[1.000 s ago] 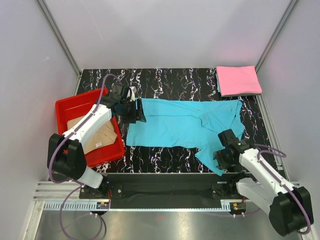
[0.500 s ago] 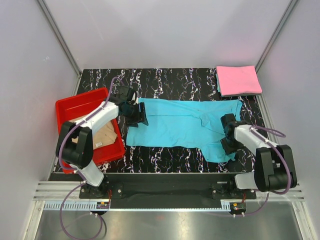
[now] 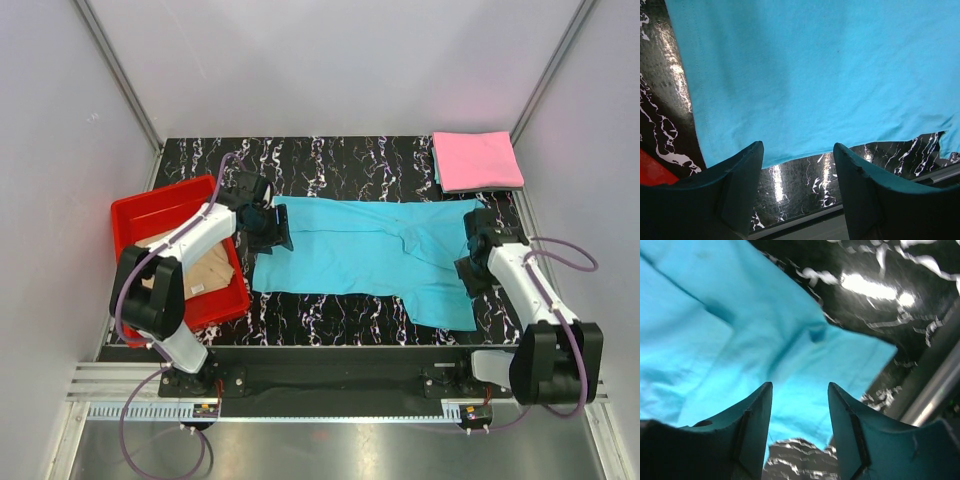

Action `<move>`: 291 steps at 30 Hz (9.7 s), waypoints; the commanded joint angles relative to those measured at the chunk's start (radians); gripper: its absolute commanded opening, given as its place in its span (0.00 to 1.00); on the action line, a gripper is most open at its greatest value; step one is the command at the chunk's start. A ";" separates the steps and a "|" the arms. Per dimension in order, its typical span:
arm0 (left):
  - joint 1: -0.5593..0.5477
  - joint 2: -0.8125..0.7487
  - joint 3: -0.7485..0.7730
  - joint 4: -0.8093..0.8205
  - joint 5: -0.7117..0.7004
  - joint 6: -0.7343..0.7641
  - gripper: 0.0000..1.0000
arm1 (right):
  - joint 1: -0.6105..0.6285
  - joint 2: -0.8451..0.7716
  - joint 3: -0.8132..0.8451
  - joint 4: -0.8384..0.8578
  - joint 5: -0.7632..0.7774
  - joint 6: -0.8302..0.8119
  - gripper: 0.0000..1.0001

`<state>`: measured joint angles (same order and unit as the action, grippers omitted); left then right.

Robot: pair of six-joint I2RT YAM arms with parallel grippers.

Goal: Fold and stack the t-shirts
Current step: Fold the tshirt

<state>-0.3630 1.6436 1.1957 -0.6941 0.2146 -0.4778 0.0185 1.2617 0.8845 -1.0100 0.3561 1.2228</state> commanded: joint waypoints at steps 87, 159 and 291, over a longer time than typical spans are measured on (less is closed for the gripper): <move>0.036 0.445 0.490 0.079 0.170 -0.226 0.65 | -0.114 0.213 0.089 0.629 -0.193 -0.232 0.24; 0.045 0.082 0.272 0.050 0.126 -0.194 0.67 | -0.108 -0.105 -0.294 0.116 -0.186 0.187 0.52; -0.131 0.300 0.321 -0.317 -0.681 -1.175 0.00 | -0.114 0.178 0.332 0.309 -0.261 -0.689 0.01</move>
<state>-0.5140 1.9217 1.4628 -1.0416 -0.4492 -1.7245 -0.0879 1.3811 1.1305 -0.6949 0.0872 0.5831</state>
